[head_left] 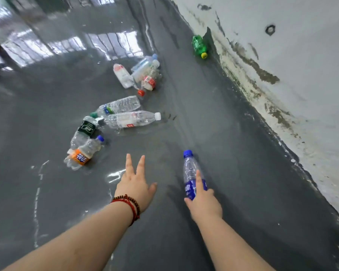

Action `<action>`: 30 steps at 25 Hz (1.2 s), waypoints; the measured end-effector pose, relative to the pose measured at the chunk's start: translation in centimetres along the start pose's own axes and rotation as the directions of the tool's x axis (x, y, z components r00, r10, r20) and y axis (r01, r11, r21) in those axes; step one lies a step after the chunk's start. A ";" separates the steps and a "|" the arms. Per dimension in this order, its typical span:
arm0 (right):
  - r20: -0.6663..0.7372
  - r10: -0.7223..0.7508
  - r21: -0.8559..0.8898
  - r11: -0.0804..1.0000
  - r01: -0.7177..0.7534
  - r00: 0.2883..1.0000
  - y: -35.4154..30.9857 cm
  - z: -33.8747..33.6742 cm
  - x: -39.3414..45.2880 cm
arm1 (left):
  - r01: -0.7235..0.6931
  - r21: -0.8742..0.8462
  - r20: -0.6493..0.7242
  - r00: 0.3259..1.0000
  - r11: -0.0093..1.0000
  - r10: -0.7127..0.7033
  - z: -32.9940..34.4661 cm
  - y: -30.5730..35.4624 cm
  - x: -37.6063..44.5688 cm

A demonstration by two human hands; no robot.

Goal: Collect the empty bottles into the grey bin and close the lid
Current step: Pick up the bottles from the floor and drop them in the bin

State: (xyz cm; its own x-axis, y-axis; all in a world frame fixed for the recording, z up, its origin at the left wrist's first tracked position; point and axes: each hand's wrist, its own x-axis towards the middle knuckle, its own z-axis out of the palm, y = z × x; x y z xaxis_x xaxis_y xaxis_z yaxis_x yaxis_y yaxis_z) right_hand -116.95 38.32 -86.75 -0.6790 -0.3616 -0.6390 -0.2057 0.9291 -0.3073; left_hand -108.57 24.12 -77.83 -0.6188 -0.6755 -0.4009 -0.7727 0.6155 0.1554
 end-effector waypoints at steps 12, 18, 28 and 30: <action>0.225 -0.044 -0.111 0.991 0.071 0.973 -0.2 -2.4 1.3 | 0.219 0.073 -0.117 0.971 0.973 -0.210 -15.9 -13.8 6.7; 0.305 -0.024 -0.244 0.964 0.103 0.952 -4.8 -3.4 5.4 | 0.405 0.049 0.143 0.902 0.913 -0.408 -8.4 -18.8 15.1; 0.133 -0.444 -0.744 0.546 0.386 0.886 -18.7 -4.3 13.0 | 0.249 0.172 -0.037 0.968 0.953 -0.247 -1.8 -24.1 22.3; 0.149 -0.548 -0.823 0.393 0.411 0.823 -20.8 -4.3 14.7 | 0.179 0.268 -0.123 0.981 0.946 -0.151 -1.5 -24.9 22.1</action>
State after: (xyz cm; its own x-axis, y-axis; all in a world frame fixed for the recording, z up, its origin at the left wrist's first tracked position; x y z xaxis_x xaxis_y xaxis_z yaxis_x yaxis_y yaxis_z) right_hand -125.63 13.98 -86.70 -0.3411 -0.8184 -0.4624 -0.9395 0.2802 0.1971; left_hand -103.20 -6.77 -89.26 -0.5076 -0.8054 -0.3061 -0.8042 0.5704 -0.1672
